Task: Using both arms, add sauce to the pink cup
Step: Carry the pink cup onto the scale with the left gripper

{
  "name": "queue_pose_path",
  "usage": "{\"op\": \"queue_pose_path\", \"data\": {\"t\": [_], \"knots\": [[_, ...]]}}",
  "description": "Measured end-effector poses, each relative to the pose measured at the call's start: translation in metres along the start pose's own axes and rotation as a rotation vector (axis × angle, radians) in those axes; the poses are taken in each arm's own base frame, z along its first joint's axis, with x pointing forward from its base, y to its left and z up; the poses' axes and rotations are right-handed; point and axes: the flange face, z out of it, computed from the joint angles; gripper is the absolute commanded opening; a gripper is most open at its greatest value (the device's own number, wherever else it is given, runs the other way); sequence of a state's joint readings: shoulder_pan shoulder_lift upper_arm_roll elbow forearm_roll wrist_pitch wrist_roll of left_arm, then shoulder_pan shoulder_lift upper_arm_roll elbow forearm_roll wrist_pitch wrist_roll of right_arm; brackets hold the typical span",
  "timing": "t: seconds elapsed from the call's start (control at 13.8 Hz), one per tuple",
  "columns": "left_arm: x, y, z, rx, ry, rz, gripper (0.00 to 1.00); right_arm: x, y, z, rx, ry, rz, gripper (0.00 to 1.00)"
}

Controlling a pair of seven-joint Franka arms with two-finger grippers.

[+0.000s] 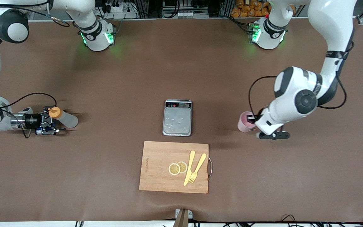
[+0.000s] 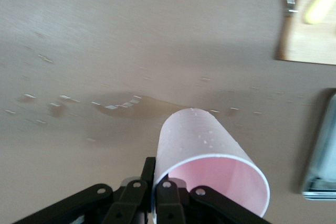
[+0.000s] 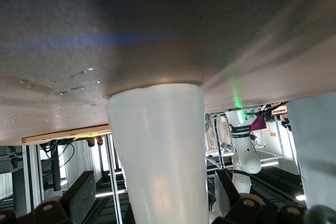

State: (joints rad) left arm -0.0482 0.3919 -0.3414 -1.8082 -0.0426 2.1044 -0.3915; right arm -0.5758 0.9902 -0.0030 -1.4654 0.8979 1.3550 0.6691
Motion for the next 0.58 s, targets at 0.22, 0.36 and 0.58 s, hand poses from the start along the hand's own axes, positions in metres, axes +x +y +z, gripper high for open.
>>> {"op": "queue_pose_path", "data": {"t": [0.22,0.36,0.58], "knots": [[-0.020,0.053,-0.006,-0.020,0.007,-0.054,0.00,0.000,0.000,0.000,0.000,0.000,-0.007,0.79],[-0.033,0.089,-0.013,-0.030,0.021,-0.090,0.00,0.001,0.000,0.000,0.000,0.000,-0.021,0.65],[-0.053,0.141,-0.018,-0.051,0.033,-0.146,0.00,0.001,0.000,0.000,0.000,-0.001,-0.027,0.51]]}}
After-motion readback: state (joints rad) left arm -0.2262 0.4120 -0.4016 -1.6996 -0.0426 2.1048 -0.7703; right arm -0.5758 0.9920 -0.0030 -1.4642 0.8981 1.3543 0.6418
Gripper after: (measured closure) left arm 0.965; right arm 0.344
